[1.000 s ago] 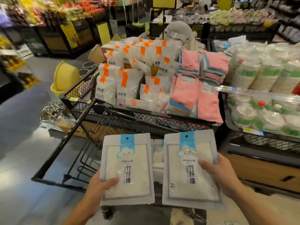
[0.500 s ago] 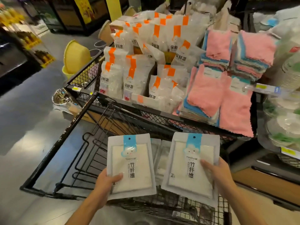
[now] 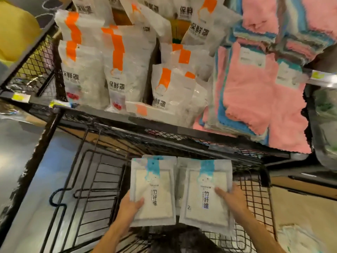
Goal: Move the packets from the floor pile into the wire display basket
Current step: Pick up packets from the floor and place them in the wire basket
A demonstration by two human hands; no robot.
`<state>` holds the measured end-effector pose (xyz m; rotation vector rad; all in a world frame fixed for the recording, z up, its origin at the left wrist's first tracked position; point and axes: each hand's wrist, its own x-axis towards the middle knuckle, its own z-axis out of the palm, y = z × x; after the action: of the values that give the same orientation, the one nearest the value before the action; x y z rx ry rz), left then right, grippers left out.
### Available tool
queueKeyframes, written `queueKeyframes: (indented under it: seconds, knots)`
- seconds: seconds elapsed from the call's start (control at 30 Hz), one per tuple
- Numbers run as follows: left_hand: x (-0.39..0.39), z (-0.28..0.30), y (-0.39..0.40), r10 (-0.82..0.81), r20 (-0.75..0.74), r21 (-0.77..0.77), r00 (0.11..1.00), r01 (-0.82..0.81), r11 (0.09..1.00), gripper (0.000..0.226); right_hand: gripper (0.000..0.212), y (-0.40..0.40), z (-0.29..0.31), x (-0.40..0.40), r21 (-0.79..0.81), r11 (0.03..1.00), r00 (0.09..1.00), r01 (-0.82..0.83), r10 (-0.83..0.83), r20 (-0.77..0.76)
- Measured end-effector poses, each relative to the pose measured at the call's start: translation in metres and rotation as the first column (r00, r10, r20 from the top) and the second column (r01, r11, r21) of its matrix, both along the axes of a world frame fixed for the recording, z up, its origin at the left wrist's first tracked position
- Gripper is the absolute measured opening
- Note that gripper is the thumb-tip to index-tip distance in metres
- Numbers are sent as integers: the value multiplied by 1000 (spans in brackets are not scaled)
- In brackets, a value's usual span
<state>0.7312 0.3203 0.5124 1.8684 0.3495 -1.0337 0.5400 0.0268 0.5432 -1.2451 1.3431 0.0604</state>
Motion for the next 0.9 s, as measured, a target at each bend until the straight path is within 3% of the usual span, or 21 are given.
queueKeyframes:
  seconds: [0.23,0.33,0.47,0.53,0.6,0.7,0.8,0.9]
  knots:
    - [47,-58,-19,-121,-16,22,992,122,992,37,26,7,-57,36,-59,998,988,-25,15,-151]
    - [51,-80,-24,-182,24,103,983,179,978,34,30,15,-87,44,-115,990,973,-83,55,-226]
    - [50,-97,-30,-320,156,273,935,270,923,74,37,26,-110,50,-173,984,958,-39,-13,-288]
    - [48,-102,-32,-508,193,409,840,401,819,81,43,34,-116,53,-217,974,940,-64,-14,-340]
    - [45,-103,-37,-746,159,589,647,544,598,76,52,43,-121,56,-253,961,916,-111,1,-400]
    - [36,-103,-43,-905,95,757,414,560,335,70,69,53,-124,55,-329,893,837,-308,90,-540]
    - [35,-104,-43,-946,128,789,299,548,279,69,83,50,-120,51,-328,758,669,-563,186,-719]
    - [45,-89,-45,-926,195,790,323,508,343,61,83,39,-109,49,-322,646,606,-693,279,-745]
